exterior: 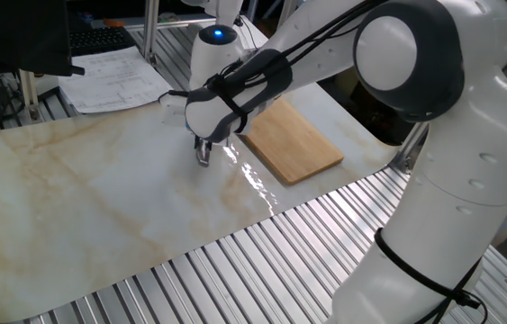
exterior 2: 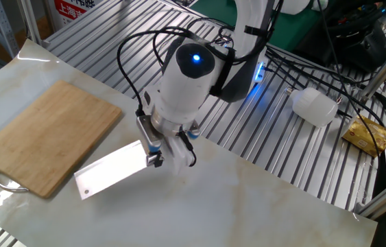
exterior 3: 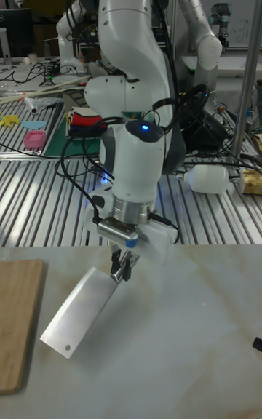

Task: Put the knife on the cutting board

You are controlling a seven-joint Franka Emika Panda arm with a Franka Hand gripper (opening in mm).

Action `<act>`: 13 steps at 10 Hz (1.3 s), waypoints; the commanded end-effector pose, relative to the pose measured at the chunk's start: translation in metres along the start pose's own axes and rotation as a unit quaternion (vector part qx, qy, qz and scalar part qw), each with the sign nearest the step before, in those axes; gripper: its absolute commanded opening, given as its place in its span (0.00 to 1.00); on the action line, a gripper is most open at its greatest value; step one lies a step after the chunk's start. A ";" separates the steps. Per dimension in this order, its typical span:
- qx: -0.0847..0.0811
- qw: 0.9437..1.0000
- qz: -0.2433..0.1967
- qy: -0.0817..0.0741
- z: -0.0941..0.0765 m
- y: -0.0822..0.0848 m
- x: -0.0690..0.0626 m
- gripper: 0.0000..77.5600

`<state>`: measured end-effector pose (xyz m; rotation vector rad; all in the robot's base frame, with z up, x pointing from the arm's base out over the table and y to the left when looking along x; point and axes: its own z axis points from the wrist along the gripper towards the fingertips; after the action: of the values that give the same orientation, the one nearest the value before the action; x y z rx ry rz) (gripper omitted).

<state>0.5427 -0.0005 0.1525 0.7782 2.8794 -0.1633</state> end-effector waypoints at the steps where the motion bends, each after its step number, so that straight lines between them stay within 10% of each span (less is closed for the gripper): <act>1: -0.019 0.998 -0.052 0.008 -0.011 -0.047 -0.038 0.01; 7: -0.016 0.993 -0.116 -0.006 0.011 -0.147 -0.082 0.01; 13: -0.033 0.998 -0.057 0.009 0.011 -0.147 -0.082 0.01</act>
<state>0.5404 -0.1419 0.1644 0.5427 2.9460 -0.1098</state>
